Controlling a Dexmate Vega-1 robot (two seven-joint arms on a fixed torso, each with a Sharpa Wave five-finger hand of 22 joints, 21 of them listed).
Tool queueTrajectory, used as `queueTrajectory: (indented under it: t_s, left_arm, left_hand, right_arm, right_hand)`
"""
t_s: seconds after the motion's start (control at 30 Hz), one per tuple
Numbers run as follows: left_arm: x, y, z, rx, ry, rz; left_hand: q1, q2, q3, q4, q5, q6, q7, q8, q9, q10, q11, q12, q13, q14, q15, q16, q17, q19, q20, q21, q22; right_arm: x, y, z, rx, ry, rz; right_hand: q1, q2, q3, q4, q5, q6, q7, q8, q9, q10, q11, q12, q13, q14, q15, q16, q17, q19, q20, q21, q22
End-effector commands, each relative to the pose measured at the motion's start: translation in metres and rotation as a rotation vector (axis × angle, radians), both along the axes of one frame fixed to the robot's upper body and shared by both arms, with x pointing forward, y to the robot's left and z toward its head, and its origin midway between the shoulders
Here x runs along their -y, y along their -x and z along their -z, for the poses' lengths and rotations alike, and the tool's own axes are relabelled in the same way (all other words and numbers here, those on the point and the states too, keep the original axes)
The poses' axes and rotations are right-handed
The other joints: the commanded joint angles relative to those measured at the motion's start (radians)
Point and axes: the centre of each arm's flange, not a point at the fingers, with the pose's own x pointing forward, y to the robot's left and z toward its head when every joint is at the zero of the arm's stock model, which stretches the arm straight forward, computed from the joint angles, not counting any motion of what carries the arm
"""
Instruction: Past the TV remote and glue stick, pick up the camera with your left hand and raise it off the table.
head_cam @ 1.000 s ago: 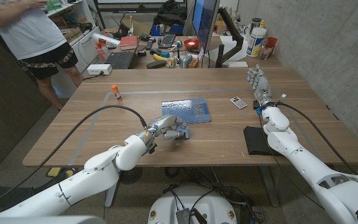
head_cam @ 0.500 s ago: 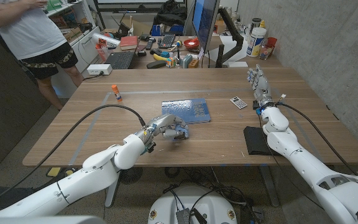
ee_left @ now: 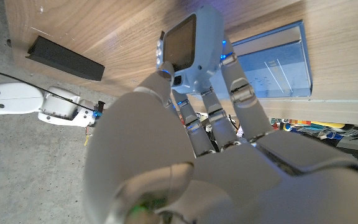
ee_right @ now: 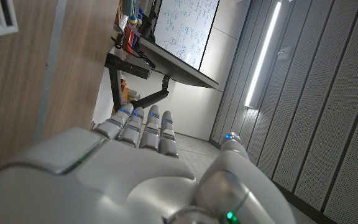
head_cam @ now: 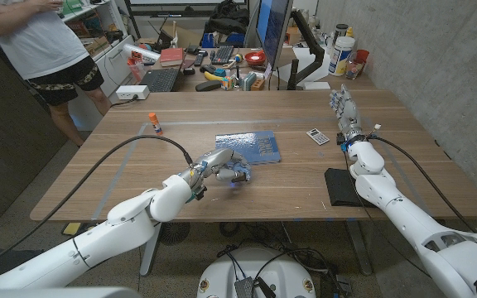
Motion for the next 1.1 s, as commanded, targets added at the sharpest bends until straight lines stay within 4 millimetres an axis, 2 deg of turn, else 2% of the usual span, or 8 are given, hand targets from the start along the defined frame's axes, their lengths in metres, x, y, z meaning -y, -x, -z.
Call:
queueTrajectory:
  t_s: [0.03,0.5,1.1]
  left_arm:
    - [0.002,0.006,-0.016,0.033,-0.01,0.015]
    - [-0.001,0.01,-0.034,0.083,-0.007,0.024]
    - [-0.008,0.014,-0.051,0.117,0.032,0.045]
  left_hand:
    - [0.027,0.015,0.008,0.015,0.008,0.01,-0.003,0.006,0.003,0.011,0.004,0.006,0.007,0.041,-0.098,-0.004,0.003,-0.004,-0.006,-0.005,0.005]
    - [0.029,0.015,0.009,0.017,0.009,0.018,0.002,0.009,0.003,0.026,0.006,0.008,0.019,0.054,-0.097,-0.007,0.007,-0.008,-0.009,-0.013,0.005]
    - [0.03,0.014,0.01,0.019,0.011,0.024,0.005,0.011,0.002,0.037,0.01,0.004,0.036,0.063,-0.094,-0.015,0.012,-0.016,-0.007,-0.025,0.006]
  right_arm:
    - [0.003,0.001,-0.003,0.006,0.006,0.008]
    - [0.008,0.003,-0.007,0.019,-0.005,0.02]
    - [0.004,0.002,-0.009,0.024,-0.001,0.03]
  right_hand:
    - [-0.008,-0.003,-0.005,-0.003,0.003,-0.001,-0.005,0.004,0.004,0.003,-0.004,0.003,0.002,0.001,-0.003,-0.001,0.005,0.004,0.004,-0.001,0.004]
    - [-0.008,-0.001,-0.006,-0.003,0.001,0.0,-0.003,0.005,0.004,0.003,-0.005,0.003,0.002,0.003,-0.003,0.0,0.005,0.004,0.004,-0.002,0.004]
    - [-0.008,0.001,-0.007,-0.003,0.0,0.002,-0.003,0.006,0.004,0.003,-0.004,0.003,0.002,0.004,-0.004,0.0,0.004,0.004,0.005,-0.002,0.004]
